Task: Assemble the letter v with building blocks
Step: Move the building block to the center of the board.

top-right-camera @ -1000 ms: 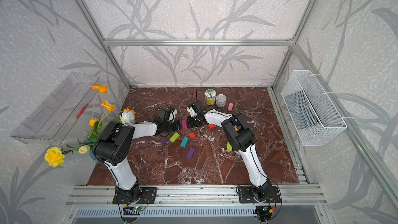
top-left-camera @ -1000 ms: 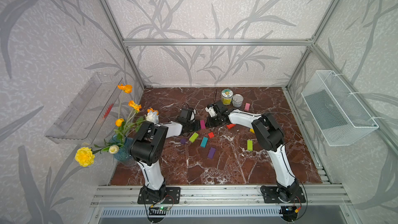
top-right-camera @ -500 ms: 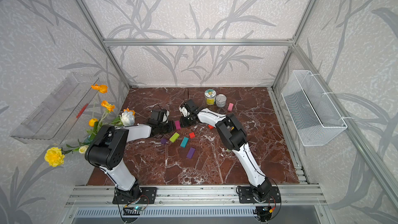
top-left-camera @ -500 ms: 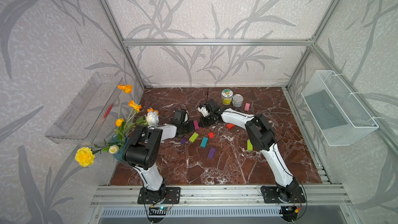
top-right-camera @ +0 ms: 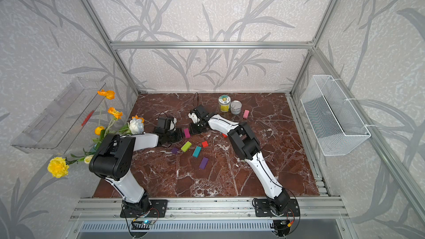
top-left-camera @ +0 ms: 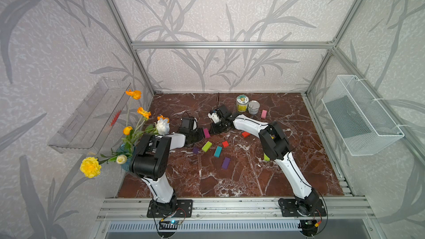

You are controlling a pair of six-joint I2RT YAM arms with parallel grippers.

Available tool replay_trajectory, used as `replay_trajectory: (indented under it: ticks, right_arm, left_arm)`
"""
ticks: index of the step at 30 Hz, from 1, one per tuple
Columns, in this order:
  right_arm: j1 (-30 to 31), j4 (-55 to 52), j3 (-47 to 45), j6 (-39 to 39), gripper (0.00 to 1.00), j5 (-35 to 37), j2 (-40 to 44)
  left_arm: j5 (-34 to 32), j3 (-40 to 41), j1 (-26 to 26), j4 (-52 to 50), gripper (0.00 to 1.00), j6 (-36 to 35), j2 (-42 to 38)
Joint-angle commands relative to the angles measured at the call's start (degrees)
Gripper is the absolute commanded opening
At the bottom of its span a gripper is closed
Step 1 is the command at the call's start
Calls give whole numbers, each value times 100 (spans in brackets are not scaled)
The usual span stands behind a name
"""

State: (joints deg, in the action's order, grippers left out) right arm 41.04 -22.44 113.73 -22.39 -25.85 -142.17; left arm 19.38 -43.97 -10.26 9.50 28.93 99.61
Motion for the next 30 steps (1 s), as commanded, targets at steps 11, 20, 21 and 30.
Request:
replay_trajectory:
  ticks: [11, 20, 21, 30]
  right_arm:
    - [63, -46, -1376, 402, 2, 463, 1257]
    - [62, 642, -2705, 151, 2, -15, 1960]
    - [63, 726, -2788, 124, 2, -77, 1973]
    - [76, 1442, -3262, -159, 2, -541, 1974]
  left_arm:
    - [-623, 577, -55, -499, 0, -15, -696]
    - [-446, 725, -175, -608, 0, -94, -810]
    - [-434, 754, -194, -585, 0, -72, -825]
    - [-393, 923, -395, -635, 0, 25, -975]
